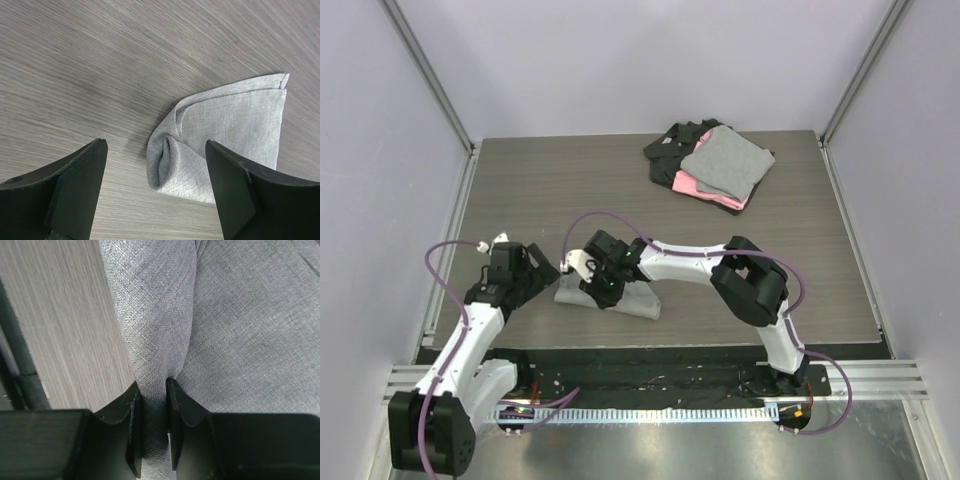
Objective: Fold the napkin, place the utensils inside, and roll it up
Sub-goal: Roll the napkin with the utensil
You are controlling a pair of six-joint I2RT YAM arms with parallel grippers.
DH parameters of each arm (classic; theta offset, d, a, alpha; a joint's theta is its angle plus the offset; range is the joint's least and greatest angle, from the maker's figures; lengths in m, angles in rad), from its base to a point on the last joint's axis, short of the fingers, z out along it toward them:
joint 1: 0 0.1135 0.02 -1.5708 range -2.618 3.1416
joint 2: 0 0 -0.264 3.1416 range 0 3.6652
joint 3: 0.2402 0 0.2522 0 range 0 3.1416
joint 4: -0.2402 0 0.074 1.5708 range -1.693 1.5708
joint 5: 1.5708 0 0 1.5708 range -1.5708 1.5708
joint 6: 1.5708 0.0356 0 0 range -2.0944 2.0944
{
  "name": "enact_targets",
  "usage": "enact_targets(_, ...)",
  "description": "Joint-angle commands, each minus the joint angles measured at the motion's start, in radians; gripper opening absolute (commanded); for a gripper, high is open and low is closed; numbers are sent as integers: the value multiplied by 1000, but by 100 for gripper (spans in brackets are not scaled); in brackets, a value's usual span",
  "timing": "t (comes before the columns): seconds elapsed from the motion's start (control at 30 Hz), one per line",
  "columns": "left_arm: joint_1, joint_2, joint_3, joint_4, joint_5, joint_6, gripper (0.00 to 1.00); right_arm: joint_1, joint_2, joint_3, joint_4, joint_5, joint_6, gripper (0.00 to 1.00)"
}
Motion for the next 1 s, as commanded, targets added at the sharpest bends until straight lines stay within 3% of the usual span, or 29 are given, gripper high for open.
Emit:
enact_targets(0.0,7,-96,-55,8,-24,-20,83,-41,95,55,-182,-225,58,22)
enact_targets(0.2,7,-228,-157,162,131,-41,78,-124,161,126,-248,-387,74,22)
enact_targets(0.53,7,-239,-227,304,176,-38,68,-182,297,213,-326,-532,84,22)
enact_targets(0.73,7,-155,-235,399,201,-35,57,-201,342,252,-343,-571,95,22)
enact_targets(0.97,7,-93,-240,434,208,-36,33,-211,377,278,-352,-575,101,22)
